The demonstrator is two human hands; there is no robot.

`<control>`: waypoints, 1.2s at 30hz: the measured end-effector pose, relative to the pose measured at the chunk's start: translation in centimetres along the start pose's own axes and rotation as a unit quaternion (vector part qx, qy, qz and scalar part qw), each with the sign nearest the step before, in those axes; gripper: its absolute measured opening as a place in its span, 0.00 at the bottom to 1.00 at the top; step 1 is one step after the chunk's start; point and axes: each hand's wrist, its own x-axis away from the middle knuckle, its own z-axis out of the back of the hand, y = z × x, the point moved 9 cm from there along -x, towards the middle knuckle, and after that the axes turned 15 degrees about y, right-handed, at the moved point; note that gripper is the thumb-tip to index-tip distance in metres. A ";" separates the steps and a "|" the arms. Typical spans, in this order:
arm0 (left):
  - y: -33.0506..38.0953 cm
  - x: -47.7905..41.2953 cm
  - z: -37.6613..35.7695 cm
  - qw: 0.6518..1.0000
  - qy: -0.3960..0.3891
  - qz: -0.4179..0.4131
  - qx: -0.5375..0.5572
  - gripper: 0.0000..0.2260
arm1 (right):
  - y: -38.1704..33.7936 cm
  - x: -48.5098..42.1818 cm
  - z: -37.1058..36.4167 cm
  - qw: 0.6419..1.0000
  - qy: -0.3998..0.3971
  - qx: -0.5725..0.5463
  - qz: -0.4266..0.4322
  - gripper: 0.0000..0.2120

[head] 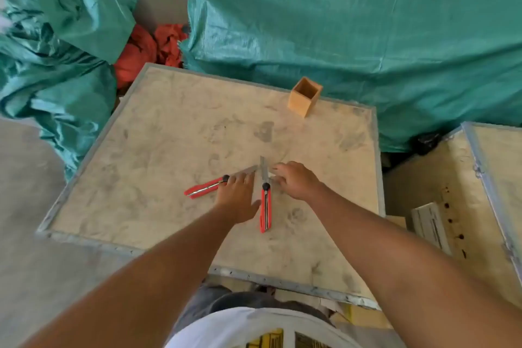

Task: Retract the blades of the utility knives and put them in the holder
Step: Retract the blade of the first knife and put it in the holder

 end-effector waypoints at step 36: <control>1.0 5.4 -2.5 0.930 -0.016 0.162 0.329 0.33 | 1.2 1.8 -1.6 0.864 0.070 -0.444 -0.228 0.08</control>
